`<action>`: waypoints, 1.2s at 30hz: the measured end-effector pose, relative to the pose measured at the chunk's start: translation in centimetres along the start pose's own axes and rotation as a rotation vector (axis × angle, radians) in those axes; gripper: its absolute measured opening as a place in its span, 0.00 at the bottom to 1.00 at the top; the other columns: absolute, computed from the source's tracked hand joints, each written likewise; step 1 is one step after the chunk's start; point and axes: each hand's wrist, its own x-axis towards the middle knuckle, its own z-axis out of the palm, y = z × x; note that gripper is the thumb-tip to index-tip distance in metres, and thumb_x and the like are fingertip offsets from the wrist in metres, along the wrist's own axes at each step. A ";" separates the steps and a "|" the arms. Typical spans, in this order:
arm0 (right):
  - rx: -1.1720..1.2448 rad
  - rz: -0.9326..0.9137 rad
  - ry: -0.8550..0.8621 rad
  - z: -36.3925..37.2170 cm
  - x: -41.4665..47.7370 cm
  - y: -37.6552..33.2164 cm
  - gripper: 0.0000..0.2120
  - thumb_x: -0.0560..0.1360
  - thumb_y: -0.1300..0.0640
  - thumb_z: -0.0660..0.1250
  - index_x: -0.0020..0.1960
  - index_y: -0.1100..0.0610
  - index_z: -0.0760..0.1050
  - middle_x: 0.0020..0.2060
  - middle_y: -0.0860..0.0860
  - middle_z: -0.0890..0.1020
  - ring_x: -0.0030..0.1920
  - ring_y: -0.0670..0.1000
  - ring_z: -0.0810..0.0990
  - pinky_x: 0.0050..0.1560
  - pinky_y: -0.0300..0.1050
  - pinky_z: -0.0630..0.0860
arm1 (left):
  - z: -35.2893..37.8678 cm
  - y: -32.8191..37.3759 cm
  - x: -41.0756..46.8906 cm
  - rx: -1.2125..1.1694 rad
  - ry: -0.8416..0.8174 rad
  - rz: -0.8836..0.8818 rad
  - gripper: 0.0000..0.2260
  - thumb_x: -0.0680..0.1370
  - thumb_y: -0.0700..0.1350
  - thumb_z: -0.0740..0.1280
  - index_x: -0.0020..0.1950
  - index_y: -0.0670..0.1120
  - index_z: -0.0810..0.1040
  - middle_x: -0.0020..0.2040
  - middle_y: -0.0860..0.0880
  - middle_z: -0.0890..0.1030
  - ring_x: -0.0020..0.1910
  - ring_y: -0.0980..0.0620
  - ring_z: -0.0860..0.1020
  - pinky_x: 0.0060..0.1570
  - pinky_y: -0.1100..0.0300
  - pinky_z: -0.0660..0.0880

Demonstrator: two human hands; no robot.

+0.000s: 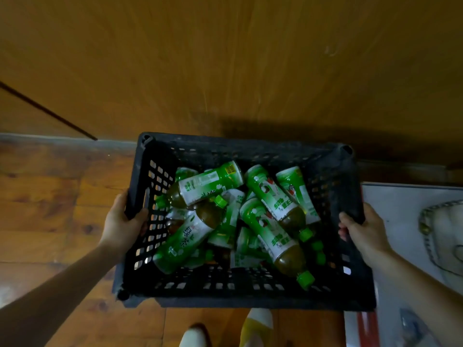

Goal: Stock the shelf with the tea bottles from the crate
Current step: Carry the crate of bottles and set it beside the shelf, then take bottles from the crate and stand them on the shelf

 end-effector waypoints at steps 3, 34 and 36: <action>0.001 -0.019 0.002 0.0 1.3 -0.8 0.11 0.77 0.65 0.61 0.59 0.59 0.70 0.33 0.53 0.74 0.29 0.50 0.74 0.21 0.32 0.72 | 0.3 1.0 0.8 -0.016 0.012 0.016 0.19 0.77 0.33 0.61 0.66 0.45 0.66 0.34 0.45 0.73 0.29 0.48 0.71 0.19 0.71 0.68; -0.782 -0.174 -0.261 6.5 -5.8 0.9 0.34 0.66 0.38 0.70 0.63 0.56 0.64 0.57 0.56 0.73 0.57 0.59 0.75 0.53 0.52 0.74 | 10.4 -1.9 1.7 0.738 -0.175 0.049 0.34 0.69 0.47 0.74 0.69 0.40 0.62 0.64 0.35 0.68 0.62 0.35 0.68 0.60 0.43 0.69; -0.774 -0.148 -0.274 7.1 -5.3 1.4 0.37 0.65 0.42 0.73 0.65 0.57 0.62 0.59 0.56 0.73 0.59 0.60 0.74 0.54 0.53 0.73 | 10.7 -2.5 2.4 0.677 -0.192 0.032 0.34 0.68 0.46 0.75 0.68 0.41 0.62 0.64 0.36 0.70 0.61 0.35 0.70 0.56 0.42 0.72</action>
